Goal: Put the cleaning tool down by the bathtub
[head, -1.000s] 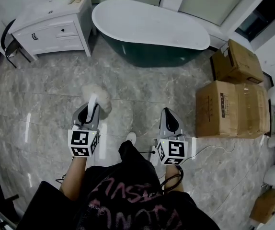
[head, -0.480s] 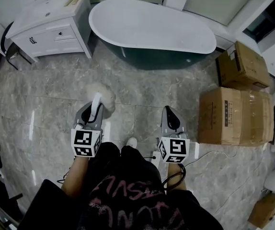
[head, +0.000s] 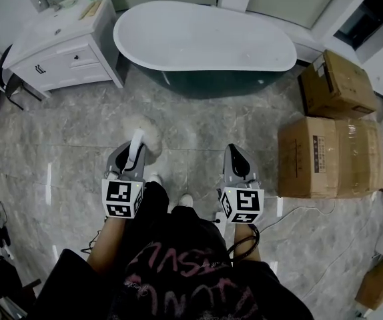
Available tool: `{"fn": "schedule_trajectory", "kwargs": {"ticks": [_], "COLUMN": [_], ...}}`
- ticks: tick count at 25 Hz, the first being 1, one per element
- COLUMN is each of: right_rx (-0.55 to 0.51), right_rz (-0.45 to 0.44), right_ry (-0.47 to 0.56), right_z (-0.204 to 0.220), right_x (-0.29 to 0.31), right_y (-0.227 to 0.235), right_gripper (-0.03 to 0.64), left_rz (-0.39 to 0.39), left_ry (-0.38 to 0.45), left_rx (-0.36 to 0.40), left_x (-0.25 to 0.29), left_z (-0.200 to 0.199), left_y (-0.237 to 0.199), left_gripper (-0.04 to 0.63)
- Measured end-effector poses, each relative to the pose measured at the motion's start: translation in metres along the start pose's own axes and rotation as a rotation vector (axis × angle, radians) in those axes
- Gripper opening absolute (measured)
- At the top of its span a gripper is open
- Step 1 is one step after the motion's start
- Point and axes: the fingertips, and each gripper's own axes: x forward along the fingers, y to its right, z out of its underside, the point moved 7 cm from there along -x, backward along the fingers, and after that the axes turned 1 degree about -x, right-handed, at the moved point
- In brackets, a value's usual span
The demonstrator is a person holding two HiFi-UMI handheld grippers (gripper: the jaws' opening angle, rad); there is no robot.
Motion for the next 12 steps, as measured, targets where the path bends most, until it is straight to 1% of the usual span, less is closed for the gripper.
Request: {"fn": "schedule_trajectory", "kwargs": {"ticks": [2,7,12], "right_rx": [0.003,0.004,0.0], "right_rz": [0.009,0.036,0.057], "right_ry": [0.0,-0.011,-0.022], "right_z": [0.0,0.001,0.001], "right_x": [0.003,0.015,0.035], "right_y": [0.006,0.014,0.018], "right_gripper": [0.017,0.017,0.017], "left_rz": [0.009,0.033,0.055], "left_ry": [0.003,0.006,-0.004], "left_rx": [0.012,-0.007,-0.004], "left_x": [0.008,0.029,0.055], "left_z": [-0.003,-0.008,-0.007], "left_y": [0.002,-0.003,-0.012], "left_gripper": [0.087,0.087,0.087]}}
